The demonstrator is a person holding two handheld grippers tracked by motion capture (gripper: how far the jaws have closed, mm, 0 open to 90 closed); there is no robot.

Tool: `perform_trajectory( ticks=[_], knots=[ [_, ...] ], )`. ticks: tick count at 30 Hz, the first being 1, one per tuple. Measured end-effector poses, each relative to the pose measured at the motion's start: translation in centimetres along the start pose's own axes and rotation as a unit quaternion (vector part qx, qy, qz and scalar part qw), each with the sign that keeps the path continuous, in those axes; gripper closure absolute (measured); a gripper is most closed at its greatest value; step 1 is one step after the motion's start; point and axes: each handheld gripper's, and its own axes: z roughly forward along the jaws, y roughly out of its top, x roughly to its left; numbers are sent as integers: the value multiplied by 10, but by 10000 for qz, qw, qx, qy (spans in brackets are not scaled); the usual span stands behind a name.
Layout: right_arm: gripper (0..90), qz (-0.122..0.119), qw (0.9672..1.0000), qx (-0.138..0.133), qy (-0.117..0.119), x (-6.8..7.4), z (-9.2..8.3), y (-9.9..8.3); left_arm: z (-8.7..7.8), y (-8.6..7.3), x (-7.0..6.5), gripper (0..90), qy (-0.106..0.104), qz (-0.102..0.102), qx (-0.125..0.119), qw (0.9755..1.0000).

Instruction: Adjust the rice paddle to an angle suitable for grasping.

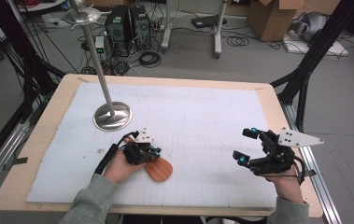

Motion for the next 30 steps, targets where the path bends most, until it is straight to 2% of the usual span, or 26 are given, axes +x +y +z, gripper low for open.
perform_trajectory(
  ticks=[3, 9, 13, 18, 21, 22, 25, 30],
  knots=[
    [99, -16, 10000, 13, 4, 0, 2, 0, -3, 1, -2, 893, 127, 76, -58, 9999],
    [99, -9, 10000, -6, 3, 0, 2, 1, -24, 0, 0, 893, 201, 45, -331, 9992],
    [99, -15, 10000, -14, 9, 0, 3, 2, -37, -15, 10, 893, 326, -170, -328, 9988],
    [100, -42, 10000, -9, 39, 0, 8, 3, -52, -36, 23, 892, 471, -495, -401, 9969],
    [99, -52, 9999, 70, 72, 1, 12, 4, -53, -47, 27, 892, 515, -618, -360, 9961],
    [99, -67, 9999, 74, 87, 1, 13, 4, -53, -48, 29, 892, 506, -725, -346, 9955],
    [99, -74, 9999, 53, 68, 1, 12, 5, -52, -47, 30, 892, 537, -617, -271, 9963],
    [100, -28, 10000, -8, 35, 1, 7, 5, -46, -42, 32, 893, 586, -588, -286, 9961]
  ],
)
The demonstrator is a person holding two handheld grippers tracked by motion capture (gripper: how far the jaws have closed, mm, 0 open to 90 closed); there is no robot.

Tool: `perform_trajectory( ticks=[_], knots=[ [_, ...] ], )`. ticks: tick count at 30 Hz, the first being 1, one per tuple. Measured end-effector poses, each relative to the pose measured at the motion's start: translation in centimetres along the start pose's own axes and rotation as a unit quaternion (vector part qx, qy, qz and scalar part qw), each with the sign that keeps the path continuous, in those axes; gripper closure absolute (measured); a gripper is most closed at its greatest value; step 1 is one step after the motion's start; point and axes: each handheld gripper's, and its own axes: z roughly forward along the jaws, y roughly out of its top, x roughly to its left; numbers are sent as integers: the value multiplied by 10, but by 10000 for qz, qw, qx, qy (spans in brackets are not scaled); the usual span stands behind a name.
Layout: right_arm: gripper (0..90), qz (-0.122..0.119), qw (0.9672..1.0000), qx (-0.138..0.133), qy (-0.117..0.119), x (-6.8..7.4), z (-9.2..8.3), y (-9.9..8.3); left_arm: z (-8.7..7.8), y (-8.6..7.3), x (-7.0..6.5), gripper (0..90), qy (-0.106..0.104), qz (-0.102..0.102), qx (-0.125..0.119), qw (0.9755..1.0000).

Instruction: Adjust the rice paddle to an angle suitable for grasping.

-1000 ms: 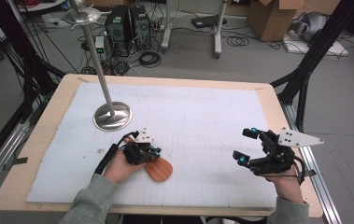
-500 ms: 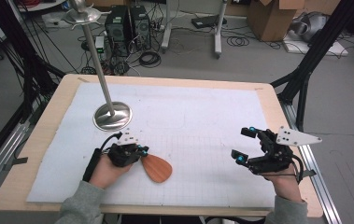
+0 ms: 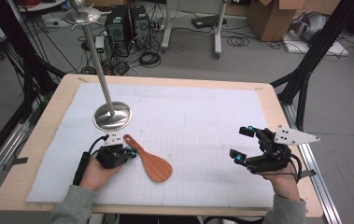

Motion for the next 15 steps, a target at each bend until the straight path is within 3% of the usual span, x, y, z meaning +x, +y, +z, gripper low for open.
perform_trajectory(
  ticks=[5, 15],
  knots=[
    [99, 1, 10000, 3, -5, -1, -1, -1, 6, 7, -3, 893, 76, 155, 84, 9998],
    [99, -12, 10000, -25, 4, -2, -1, -1, 27, 22, -2, 893, -31, 82, 82, 9999]
  ],
)
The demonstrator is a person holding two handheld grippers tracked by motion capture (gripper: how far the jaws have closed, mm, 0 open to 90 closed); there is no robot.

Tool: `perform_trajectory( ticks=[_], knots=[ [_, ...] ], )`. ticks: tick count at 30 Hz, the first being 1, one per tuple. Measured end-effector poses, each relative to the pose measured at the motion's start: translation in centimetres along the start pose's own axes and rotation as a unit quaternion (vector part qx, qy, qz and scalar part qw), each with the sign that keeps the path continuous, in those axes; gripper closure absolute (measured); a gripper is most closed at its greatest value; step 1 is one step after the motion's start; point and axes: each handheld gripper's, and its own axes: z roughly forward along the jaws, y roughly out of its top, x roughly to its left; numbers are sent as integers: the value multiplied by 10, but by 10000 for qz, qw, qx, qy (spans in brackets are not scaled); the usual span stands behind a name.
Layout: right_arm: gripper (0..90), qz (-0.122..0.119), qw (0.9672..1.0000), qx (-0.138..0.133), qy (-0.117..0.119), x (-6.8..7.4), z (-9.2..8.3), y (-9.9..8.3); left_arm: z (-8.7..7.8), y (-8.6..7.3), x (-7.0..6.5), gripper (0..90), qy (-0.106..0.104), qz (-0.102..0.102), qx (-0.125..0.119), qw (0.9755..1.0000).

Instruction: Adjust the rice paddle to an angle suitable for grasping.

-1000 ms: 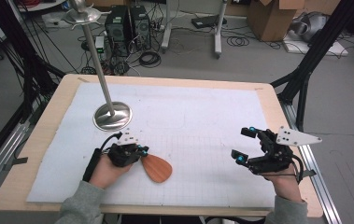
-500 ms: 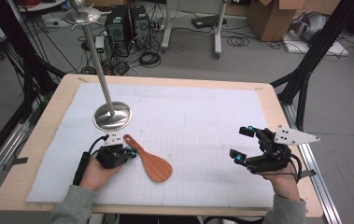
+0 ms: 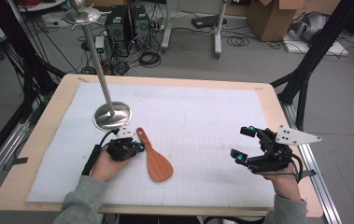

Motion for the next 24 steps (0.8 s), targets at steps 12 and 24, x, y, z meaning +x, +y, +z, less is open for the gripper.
perform_trajectory(
  ticks=[12, 24],
  knots=[
    [99, -15, 9999, 127, 54, 2, 5, -1, 2, 10, -7, 893, 27, -49, -219, 9997],
    [100, 11, 10000, 7, 16, 1, -2, -1, 10, 30, -58, 888, -524, 269, -235, 9980]
  ],
)
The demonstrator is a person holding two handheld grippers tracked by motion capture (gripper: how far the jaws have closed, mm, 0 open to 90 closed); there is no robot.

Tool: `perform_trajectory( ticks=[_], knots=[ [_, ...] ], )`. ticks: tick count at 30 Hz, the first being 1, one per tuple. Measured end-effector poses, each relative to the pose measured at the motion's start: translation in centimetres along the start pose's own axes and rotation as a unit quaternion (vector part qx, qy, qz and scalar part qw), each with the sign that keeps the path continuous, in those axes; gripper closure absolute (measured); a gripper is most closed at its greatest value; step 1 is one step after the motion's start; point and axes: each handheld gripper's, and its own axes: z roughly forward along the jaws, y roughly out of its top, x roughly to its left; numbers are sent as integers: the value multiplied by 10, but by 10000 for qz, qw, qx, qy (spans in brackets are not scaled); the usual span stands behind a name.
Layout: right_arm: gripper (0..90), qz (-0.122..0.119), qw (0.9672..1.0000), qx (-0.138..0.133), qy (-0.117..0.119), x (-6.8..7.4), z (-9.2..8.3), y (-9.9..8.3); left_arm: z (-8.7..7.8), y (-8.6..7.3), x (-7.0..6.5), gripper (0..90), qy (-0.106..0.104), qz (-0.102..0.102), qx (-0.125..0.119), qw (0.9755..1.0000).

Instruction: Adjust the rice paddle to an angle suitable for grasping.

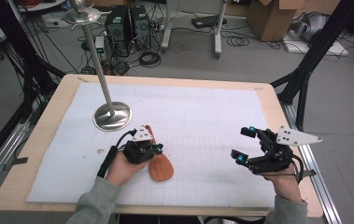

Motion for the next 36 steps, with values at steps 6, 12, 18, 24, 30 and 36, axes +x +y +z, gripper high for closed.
perform_trajectory(
  ticks=[6, 12, 18, 24, 30, 36],
  knots=[
    [100, 28, 10000, 44, 15, 1, 2, 0, 19, 4, -17, 891, -238, 138, 259, 9993],
    [100, -21, 9999, 98, 55, 2, 5, 0, 31, 6, -28, 891, -335, 280, 496, 9978],
    [100, -15, 10000, 53, 22, 1, 2, -1, 35, 4, -31, 892, -315, 362, 661, 9967],
    [99, 15, 10000, 79, 17, 0, 3, -1, 25, -2, -34, 892, -305, 424, 719, 9960],
    [100, -20, 9999, 98, 36, 2, 6, -1, 10, -14, -31, 892, -251, 333, 611, 9973],
    [99, -26, 9999, 139, 61, 3, 9, 0, -10, -27, -23, 892, -161, 295, 606, 9976]
  ],
)
